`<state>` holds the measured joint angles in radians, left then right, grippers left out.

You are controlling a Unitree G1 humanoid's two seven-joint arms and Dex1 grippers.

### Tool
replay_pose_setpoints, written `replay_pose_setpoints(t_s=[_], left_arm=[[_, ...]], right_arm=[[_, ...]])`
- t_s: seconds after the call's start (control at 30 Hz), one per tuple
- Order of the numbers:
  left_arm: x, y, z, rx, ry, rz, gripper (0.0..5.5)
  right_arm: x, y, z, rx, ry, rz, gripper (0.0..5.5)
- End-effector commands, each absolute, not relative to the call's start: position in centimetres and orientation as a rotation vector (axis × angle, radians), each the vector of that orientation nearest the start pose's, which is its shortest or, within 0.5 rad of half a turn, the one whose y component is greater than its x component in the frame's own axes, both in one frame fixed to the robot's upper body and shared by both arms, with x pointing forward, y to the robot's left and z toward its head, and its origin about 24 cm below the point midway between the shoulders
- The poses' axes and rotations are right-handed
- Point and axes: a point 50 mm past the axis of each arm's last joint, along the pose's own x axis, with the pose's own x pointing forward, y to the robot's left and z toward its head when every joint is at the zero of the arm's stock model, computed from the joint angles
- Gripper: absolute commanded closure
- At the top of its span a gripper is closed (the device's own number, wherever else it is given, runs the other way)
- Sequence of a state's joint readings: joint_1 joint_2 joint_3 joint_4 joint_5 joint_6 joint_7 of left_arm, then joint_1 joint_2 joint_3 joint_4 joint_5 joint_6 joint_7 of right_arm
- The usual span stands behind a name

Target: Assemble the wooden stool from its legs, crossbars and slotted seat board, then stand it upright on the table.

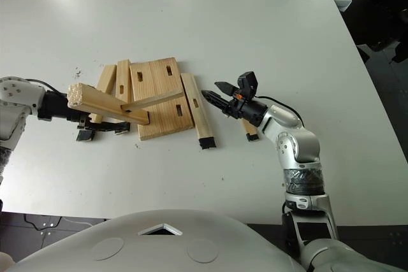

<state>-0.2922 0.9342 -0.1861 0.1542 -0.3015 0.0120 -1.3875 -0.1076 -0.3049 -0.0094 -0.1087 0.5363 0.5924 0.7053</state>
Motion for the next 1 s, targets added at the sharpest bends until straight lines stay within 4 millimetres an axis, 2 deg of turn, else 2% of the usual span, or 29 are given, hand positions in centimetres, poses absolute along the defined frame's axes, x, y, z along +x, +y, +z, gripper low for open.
replay_pose_setpoints(t_s=[0.03,0.1,0.23,0.3,0.4,0.47,0.5,0.57,0.63,0.7,0.77,0.87,1.0], left_arm=[[24.9,26.1,10.2,0.491,0.442,-1.228,1.97],[24.5,27.1,10.2,0.409,0.424,-1.129,1.97],[24.3,28.3,11.9,0.271,0.301,-0.932,1.97],[24.0,29.3,12.1,0.229,0.268,-0.811,1.97],[23.6,31.5,10.3,0.141,0.302,-0.519,1.97],[23.8,32.3,9.0,0.093,0.315,-0.304,1.97],[23.9,32.2,8.4,0.052,0.267,-0.167,1.97],[23.5,30.4,6.9,0.03,0.225,-0.013,1.97],[22.8,27.7,6.4,0.041,0.234,-0.001,1.97],[22.1,25.3,7.0,-0.026,0.209,-0.024,1.97],[21.4,24.0,7.8,-0.008,0.197,-0.048,1.97],[20.9,24.1,7.8,0.036,0.258,-0.06,1.97],[19.2,25.7,6.1,0.055,0.403,-0.078,1.97]], right_arm=[[25.2,-15.3,6.2,0.342,0.281,0.806,2.15],[25.1,-15.3,6.1,0.348,0.28,0.795,2.15],[24.6,-15.4,5.7,0.357,0.285,0.775,2.15],[24.4,-15.5,5.6,0.362,0.285,0.763,2.15],[24.7,-15.7,5.7,0.367,0.277,0.726,2.15],[25.2,-16.1,5.8,0.368,0.265,0.672,2.15],[25.8,-16.5,6.0,0.372,0.254,0.616,2.15],[27.0,-17.6,6.3,0.339,0.214,0.472,2.15],[27.7,-18.3,6.4,0.315,0.195,0.38,2.15],[27.9,-18.7,6.6,0.288,0.183,0.332,2.15],[28.2,-18.8,6.8,0.26,0.176,0.302,2.15],[28.1,-19.0,6.5,0.214,0.2,0.253,2.15],[28.3,-19.1,6.0,0.141,0.191,0.212,2.15]])
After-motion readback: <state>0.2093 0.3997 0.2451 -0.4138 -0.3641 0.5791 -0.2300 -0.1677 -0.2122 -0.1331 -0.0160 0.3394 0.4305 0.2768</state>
